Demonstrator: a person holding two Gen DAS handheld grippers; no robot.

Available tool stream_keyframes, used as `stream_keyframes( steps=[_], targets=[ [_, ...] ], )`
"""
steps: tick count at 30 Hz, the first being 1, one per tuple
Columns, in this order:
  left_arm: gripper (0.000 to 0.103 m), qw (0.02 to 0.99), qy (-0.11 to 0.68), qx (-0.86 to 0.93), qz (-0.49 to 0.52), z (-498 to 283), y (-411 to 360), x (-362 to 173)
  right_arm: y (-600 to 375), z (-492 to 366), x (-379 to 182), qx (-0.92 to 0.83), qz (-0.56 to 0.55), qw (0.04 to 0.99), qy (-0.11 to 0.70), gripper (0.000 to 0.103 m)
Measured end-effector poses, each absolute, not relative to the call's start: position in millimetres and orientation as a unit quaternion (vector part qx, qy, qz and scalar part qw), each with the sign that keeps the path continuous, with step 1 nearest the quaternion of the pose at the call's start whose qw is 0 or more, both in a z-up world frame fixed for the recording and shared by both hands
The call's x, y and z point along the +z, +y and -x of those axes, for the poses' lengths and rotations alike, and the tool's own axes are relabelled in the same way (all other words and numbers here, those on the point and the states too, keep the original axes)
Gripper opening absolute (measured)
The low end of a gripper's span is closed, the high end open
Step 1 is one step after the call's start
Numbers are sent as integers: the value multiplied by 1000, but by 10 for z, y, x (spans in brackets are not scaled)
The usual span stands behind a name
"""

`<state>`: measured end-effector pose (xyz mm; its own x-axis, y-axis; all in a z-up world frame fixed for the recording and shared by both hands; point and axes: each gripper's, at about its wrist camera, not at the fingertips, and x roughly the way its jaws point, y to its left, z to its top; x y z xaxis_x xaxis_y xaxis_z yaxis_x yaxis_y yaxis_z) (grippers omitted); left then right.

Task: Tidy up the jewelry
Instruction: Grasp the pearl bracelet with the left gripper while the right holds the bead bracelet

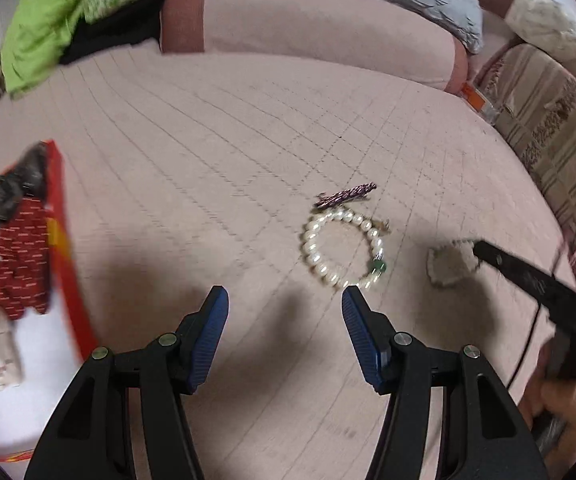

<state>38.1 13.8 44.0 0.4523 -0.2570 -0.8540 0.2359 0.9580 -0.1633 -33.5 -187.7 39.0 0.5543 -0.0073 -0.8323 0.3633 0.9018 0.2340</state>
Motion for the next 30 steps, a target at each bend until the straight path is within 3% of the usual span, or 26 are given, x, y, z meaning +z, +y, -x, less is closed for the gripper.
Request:
stream_keyframes(
  steps=[12,18,23,25,26,28,29,30],
  targets=[
    [59,839,532,-109,-20,-732,-223,104,-2062,403,404,-65,-238,860,447,6],
    [89,841,516,-150,-60,-651,-357,27,-2018,363,440,-49,-240,864,440,6],
    [94,849,504,-142,-70,-628,-443,-10,-2006,366,458,-44,-240,866,437,6],
    [87,859,488,-134,-76,-568,-432,-1,-2005,370,460,-45,-239,867,436,6],
    [77,862,484,-131,-75,-552,-421,6,-2009,377,461,-46,-240,867,435,6],
    [48,872,470,-119,-68,-517,-337,44,-2010,389,463,-46,-241,867,434,6],
    [24,875,465,-117,-63,-503,-292,65,-2004,387,466,-46,-240,867,433,6],
    [10,876,463,-118,-58,-501,-248,77,-1995,391,471,-46,-241,868,433,6]
  ],
)
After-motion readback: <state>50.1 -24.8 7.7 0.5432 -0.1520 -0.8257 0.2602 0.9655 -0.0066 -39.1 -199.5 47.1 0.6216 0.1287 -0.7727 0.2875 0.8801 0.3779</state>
